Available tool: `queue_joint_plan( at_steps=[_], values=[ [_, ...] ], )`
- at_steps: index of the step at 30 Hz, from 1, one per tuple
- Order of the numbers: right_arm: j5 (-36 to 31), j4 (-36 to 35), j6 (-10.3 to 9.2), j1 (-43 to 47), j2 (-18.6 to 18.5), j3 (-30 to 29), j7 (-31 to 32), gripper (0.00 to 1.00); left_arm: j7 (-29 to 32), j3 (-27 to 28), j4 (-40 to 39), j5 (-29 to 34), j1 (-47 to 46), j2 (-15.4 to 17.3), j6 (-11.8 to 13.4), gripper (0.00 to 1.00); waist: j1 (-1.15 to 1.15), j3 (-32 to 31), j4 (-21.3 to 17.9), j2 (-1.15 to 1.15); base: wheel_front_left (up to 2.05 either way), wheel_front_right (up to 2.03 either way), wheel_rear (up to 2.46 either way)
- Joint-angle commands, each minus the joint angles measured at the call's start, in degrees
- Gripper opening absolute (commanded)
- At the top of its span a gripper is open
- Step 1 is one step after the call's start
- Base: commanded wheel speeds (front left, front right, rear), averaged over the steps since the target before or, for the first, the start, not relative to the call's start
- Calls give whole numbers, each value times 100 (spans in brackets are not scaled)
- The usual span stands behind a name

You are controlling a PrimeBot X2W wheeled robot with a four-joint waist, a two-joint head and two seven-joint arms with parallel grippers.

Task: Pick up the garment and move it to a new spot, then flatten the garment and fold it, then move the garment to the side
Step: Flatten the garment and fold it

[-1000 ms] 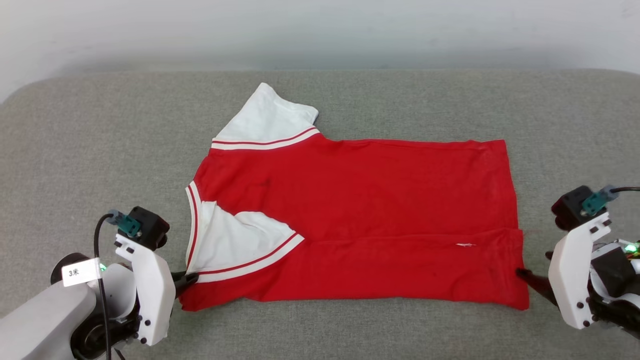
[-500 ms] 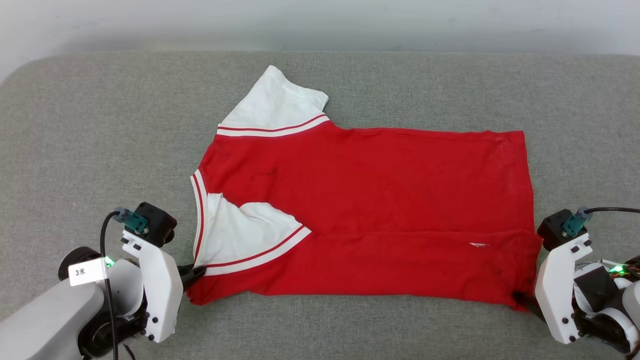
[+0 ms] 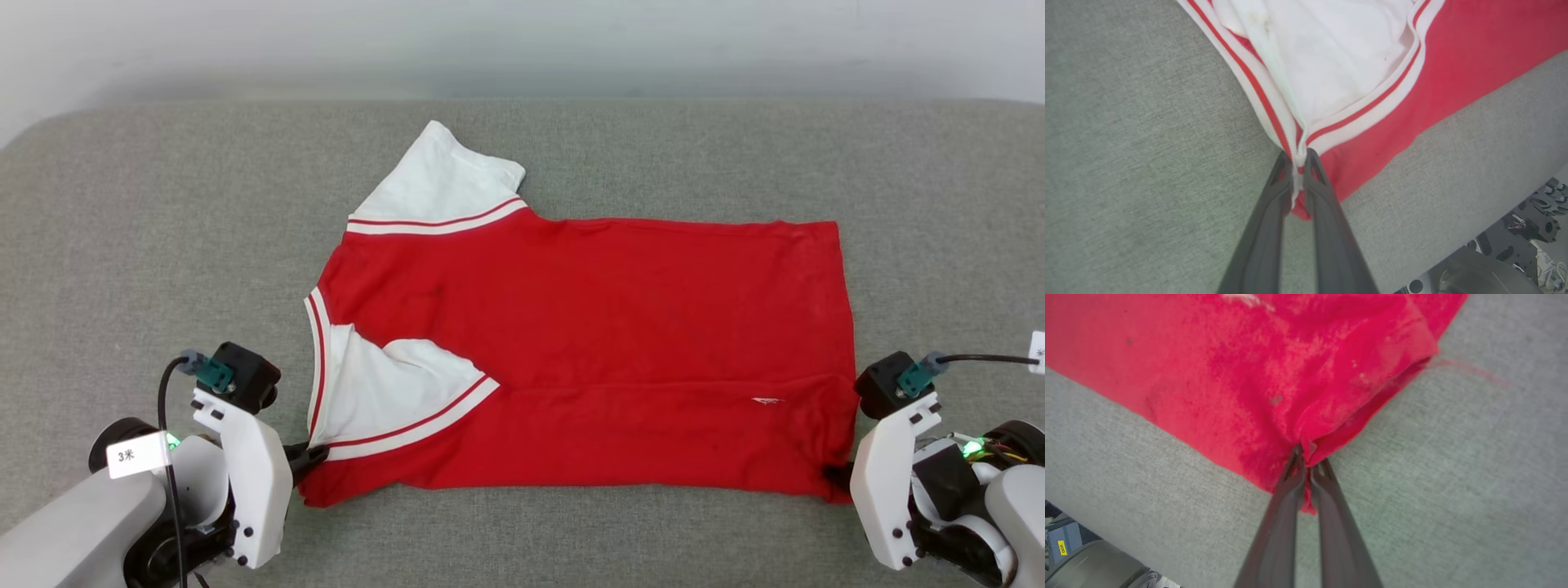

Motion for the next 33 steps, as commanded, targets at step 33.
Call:
queue_joint_plan(
  at_steps=[33],
  values=[
    [86, -1300, -6, 2011, -44, -1638, 39, 0, -653, -14, -296, -625, 1389, 356, 431, 0, 0, -496, -155, 0, 0, 0, 0]
  ],
)
